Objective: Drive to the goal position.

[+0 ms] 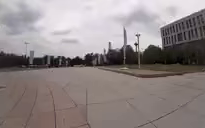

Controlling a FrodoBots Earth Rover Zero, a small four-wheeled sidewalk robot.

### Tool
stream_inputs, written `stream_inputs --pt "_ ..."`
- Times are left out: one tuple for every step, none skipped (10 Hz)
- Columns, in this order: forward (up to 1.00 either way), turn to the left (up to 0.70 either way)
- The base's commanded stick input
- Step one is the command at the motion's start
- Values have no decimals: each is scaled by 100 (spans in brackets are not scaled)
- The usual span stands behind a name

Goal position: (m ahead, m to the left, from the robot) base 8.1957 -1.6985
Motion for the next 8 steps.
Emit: stream_inputs --pt "60 0" --pt "60 0" --pt "60 0" --pt "60 0" --pt "60 0" --pt "60 0" --pt "60 0" --pt "60 0"
